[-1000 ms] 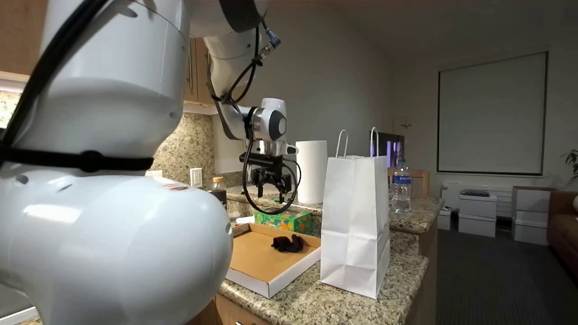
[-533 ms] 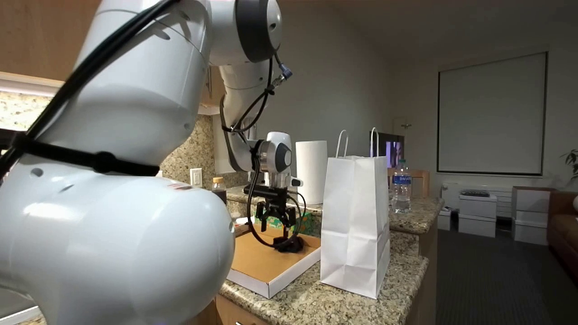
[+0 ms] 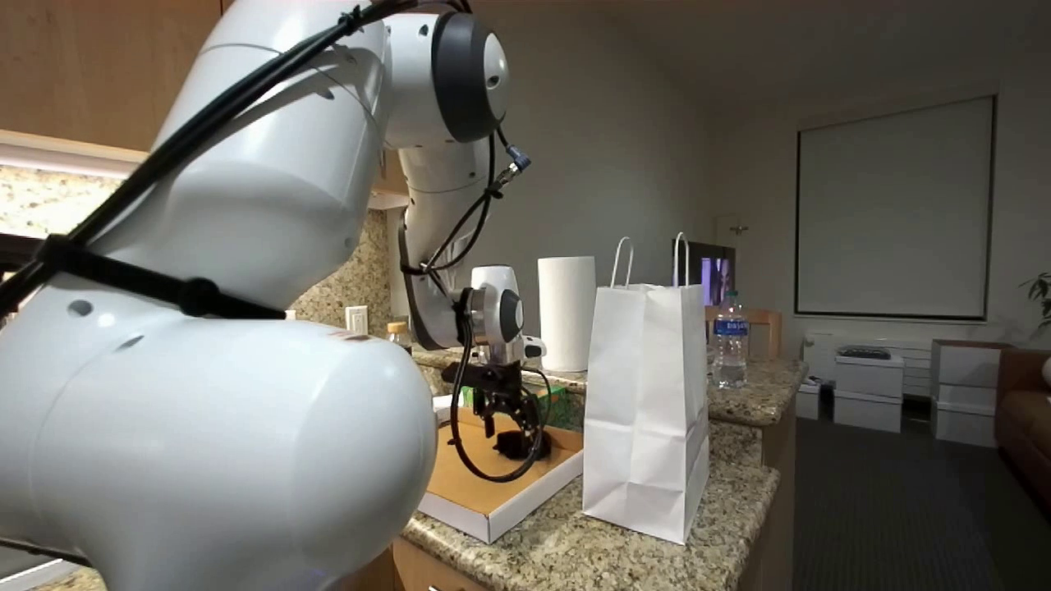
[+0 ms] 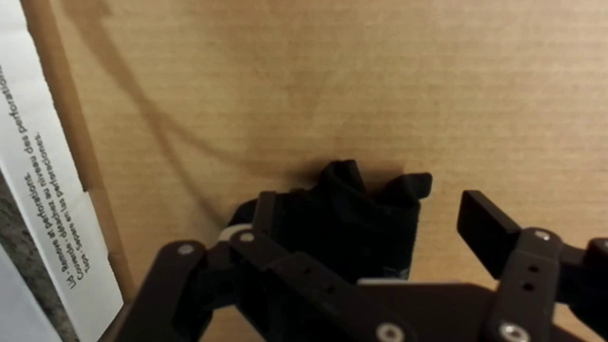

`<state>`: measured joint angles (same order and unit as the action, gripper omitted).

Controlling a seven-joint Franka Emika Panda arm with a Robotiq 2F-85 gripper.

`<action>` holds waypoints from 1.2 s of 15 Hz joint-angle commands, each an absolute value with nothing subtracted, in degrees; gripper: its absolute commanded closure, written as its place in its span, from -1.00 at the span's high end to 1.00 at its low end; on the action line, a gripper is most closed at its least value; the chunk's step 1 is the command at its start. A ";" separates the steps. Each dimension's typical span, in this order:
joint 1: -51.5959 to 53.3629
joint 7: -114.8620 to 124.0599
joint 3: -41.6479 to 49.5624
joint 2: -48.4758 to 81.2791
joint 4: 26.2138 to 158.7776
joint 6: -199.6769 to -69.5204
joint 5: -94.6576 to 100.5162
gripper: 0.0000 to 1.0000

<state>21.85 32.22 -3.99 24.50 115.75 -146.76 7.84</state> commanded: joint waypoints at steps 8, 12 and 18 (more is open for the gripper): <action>25.70 39.21 1.00 24.11 116.38 -145.91 14.54 -0.59; 25.93 40.18 1.15 22.33 117.43 -146.13 16.20 -0.85; 25.53 38.83 -0.57 12.09 123.01 -145.20 18.70 -0.79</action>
<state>25.70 37.98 0.37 20.67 117.10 -146.63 16.60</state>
